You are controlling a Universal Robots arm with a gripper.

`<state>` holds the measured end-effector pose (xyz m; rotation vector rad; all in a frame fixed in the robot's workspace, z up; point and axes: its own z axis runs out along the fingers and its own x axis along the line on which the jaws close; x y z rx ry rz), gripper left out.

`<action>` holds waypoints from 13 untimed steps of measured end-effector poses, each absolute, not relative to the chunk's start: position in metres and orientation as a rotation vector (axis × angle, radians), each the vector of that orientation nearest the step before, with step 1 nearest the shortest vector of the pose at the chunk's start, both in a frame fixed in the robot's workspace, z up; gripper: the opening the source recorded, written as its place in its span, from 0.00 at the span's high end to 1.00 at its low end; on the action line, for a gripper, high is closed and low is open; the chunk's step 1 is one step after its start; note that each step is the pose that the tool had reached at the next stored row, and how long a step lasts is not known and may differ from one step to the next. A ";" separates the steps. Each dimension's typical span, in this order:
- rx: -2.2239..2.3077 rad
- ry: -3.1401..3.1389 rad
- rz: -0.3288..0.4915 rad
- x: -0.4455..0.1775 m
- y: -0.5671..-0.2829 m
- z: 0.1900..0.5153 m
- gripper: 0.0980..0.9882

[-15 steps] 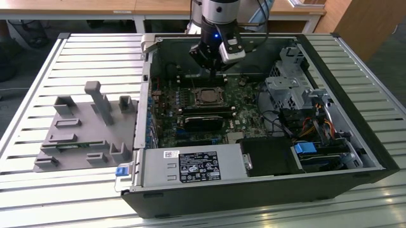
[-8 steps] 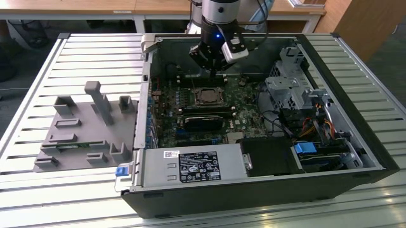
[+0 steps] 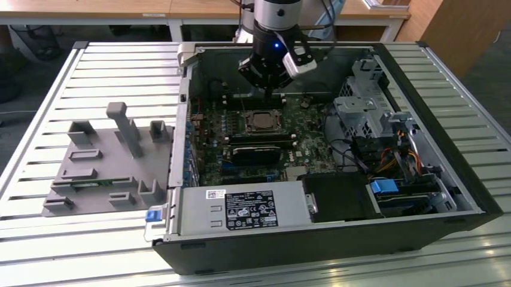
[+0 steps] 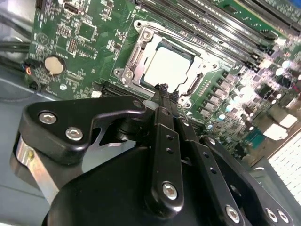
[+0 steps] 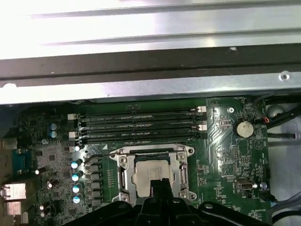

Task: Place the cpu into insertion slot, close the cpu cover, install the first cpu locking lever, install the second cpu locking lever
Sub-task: 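Install the first cpu locking lever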

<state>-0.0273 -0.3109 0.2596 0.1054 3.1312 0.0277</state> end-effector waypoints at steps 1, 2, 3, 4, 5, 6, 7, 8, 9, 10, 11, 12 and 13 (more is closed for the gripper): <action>0.085 3.132 0.028 -0.027 -0.311 0.260 0.99; 0.063 3.133 0.028 -0.027 -0.311 0.260 0.99; 0.044 3.133 0.028 -0.027 -0.311 0.259 0.99; 0.024 3.133 0.028 -0.027 -0.311 0.259 0.99; 0.009 3.133 0.028 -0.027 -0.311 0.259 0.99; 0.001 3.134 0.028 -0.027 -0.310 0.259 0.99; 0.001 3.134 0.029 -0.027 -0.310 0.259 0.99; 0.002 3.134 0.028 -0.027 -0.309 0.259 0.99; 0.009 3.133 0.029 -0.028 -0.309 0.258 0.99; 0.027 3.133 0.029 -0.028 -0.309 0.258 0.99; 0.046 3.133 0.028 -0.028 -0.309 0.258 0.99; 0.062 3.133 0.028 -0.029 -0.309 0.258 0.99; 0.071 3.132 0.028 -0.030 -0.309 0.257 0.99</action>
